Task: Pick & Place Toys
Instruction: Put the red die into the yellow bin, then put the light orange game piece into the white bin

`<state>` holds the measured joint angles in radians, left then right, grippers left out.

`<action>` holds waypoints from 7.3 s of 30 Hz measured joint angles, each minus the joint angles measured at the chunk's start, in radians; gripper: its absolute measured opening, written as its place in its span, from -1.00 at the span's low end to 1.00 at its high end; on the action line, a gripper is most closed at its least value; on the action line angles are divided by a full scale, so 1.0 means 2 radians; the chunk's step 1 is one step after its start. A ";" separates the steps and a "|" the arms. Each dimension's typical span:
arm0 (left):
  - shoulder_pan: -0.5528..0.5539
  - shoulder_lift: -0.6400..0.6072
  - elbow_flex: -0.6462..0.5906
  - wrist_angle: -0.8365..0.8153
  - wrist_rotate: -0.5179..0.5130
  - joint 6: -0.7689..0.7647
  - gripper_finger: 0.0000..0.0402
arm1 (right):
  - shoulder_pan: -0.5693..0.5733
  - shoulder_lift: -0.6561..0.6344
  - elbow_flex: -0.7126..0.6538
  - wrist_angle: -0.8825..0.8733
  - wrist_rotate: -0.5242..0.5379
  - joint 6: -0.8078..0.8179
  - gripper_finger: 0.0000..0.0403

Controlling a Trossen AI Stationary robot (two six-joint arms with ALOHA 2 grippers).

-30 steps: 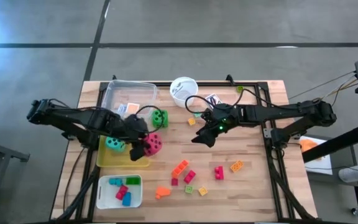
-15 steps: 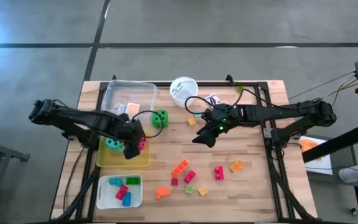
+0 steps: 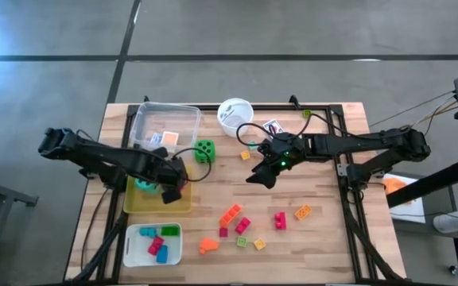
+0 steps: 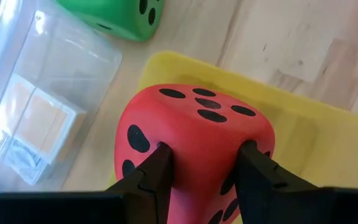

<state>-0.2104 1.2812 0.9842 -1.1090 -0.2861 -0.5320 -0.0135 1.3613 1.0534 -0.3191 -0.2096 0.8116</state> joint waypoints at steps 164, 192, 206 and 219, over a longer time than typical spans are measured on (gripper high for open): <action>0.010 0.000 0.087 0.164 0.084 -0.253 0.79 | 0.247 0.048 -0.108 -0.219 0.116 -0.229 -0.33; 0.047 0.066 0.088 0.420 0.087 -0.406 0.79 | 0.109 0.131 0.240 -0.244 0.231 -0.276 -0.33; 0.047 0.066 0.087 0.410 0.123 -0.403 0.59 | 0.108 0.176 0.320 -0.251 0.217 -0.348 -0.33; 0.048 0.065 0.087 0.421 0.125 -0.402 -0.08 | 0.108 0.177 0.321 -0.250 0.218 -0.354 -0.33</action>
<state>-0.1151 1.4109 1.1584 -0.2670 -0.0357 -1.3362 0.2015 1.7145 1.6956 -0.8197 0.2272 0.1043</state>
